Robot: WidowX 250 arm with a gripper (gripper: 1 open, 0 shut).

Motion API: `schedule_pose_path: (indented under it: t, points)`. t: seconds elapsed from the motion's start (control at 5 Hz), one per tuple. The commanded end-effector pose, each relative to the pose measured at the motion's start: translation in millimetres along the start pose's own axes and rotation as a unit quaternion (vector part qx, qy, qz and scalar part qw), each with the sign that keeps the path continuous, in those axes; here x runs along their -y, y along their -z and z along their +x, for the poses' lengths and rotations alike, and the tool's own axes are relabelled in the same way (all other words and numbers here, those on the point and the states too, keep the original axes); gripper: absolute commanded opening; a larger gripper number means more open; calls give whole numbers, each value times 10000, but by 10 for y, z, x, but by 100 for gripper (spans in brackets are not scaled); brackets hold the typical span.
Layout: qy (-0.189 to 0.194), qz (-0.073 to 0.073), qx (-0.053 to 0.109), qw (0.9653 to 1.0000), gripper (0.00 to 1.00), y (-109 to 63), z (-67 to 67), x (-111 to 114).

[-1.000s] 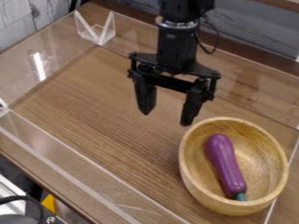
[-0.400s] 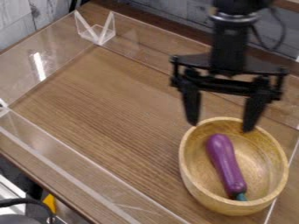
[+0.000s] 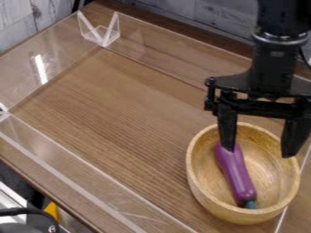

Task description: Remove the purple eggplant from inside the brown bowl and put it on the table

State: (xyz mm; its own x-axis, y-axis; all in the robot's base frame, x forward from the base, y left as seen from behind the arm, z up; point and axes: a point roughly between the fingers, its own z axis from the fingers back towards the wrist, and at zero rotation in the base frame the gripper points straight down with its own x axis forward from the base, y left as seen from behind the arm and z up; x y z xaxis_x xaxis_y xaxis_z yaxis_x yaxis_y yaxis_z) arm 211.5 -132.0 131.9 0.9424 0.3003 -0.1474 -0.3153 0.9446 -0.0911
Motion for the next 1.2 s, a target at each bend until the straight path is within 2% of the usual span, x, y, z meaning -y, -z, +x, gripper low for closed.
schedule_pose_path:
  t: [0.0, 0.2, 0.6, 1.0]
  points:
    - [-95, -96, 107, 9999, 100, -10, -93, 53]
    - [-284, -111, 141, 9994, 100, 62, -161, 88]
    - [-304, -121, 209, 9992, 100, 309, -22, 63]
    - [-1013, -223, 318, 9941, 100, 464, 2, 78]
